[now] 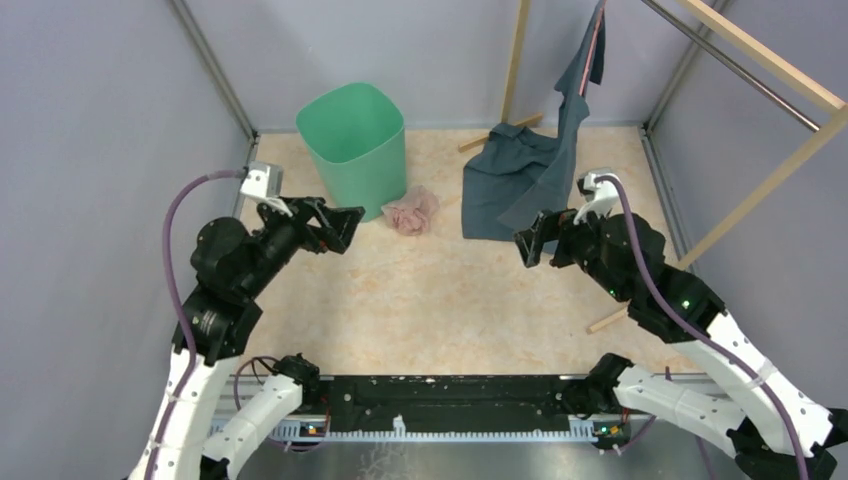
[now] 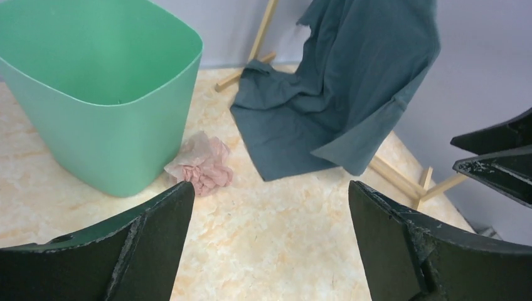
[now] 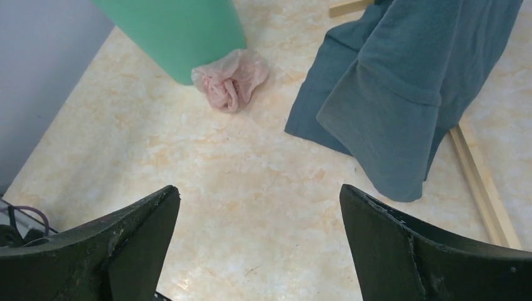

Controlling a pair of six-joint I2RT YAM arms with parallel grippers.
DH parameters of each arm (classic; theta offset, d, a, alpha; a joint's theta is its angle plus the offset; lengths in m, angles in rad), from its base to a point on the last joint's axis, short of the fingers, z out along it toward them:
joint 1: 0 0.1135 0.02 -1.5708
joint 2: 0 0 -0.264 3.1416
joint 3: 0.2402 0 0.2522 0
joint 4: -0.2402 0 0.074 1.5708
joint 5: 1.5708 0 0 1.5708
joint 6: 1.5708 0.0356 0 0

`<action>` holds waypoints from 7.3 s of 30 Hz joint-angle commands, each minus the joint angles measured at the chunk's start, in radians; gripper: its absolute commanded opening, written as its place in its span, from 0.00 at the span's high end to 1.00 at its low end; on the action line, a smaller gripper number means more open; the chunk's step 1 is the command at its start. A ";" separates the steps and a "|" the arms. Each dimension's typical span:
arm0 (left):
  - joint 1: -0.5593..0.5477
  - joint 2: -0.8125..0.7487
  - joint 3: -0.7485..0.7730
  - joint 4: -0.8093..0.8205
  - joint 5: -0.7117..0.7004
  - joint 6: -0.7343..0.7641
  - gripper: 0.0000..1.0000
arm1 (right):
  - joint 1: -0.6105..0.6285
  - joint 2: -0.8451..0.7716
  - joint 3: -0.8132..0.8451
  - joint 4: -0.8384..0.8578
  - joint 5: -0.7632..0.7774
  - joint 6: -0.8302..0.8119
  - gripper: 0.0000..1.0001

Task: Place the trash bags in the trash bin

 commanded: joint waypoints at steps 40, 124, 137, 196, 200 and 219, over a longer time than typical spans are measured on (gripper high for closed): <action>-0.237 1.079 -0.091 0.583 -0.621 -0.401 0.02 | 0.012 0.106 -0.332 0.187 -0.284 0.102 0.01; -0.240 0.520 -0.677 0.558 0.359 -0.377 0.43 | -0.079 0.224 -0.510 0.506 -0.558 0.243 1.00; -0.235 0.277 -0.580 0.282 0.198 -0.220 1.00 | -0.080 0.215 -0.466 0.447 -0.489 0.201 1.00; -0.307 0.208 -0.339 -0.063 -0.343 -0.056 1.00 | -0.041 0.224 -0.372 0.212 -0.086 0.032 1.00; -0.306 0.141 -0.278 -0.075 -0.345 -0.015 1.00 | -0.042 0.270 -0.342 0.209 -0.090 0.047 0.96; -0.308 0.123 0.042 -0.186 -0.314 0.050 1.00 | -0.041 0.227 -0.242 0.232 -0.356 0.026 0.27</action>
